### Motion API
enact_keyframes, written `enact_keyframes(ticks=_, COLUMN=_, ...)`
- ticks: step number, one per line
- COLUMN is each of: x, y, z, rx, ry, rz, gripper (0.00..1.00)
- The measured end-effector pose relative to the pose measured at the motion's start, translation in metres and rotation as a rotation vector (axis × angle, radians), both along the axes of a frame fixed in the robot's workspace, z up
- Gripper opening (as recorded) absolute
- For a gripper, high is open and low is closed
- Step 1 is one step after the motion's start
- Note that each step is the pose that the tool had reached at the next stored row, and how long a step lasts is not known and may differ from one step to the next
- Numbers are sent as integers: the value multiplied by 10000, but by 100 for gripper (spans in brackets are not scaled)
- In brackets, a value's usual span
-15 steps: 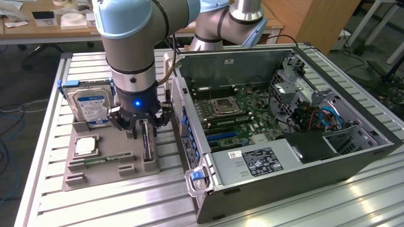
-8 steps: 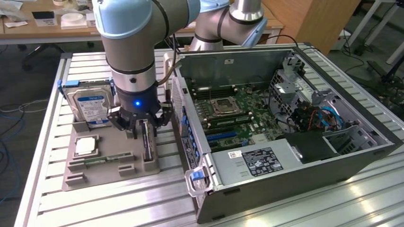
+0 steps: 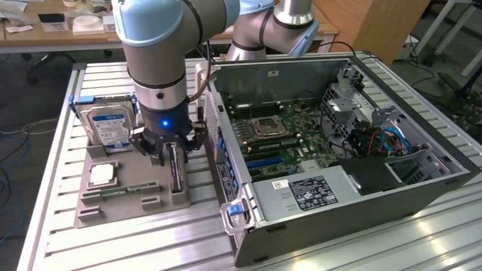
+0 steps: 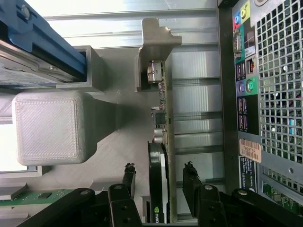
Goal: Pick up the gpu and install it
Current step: 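Pick up the gpu and move the gpu toward the slot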
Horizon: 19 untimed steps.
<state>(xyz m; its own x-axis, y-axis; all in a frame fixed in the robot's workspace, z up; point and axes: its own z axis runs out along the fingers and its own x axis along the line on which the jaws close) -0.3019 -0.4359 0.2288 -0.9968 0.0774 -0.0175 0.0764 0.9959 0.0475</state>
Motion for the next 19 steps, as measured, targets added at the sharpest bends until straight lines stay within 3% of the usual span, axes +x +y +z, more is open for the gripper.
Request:
enact_keyframes(ticks=6, x=0, y=0, z=0, rx=0, ry=0, rz=0, gripper=52)
enact_keyframes(ticks=7, x=0, y=0, z=0, rx=0, ry=0, rz=0, gripper=45)
enact_keyframes(ticks=19, x=1, y=0, z=0, rx=0, ry=0, rz=0, gripper=45)
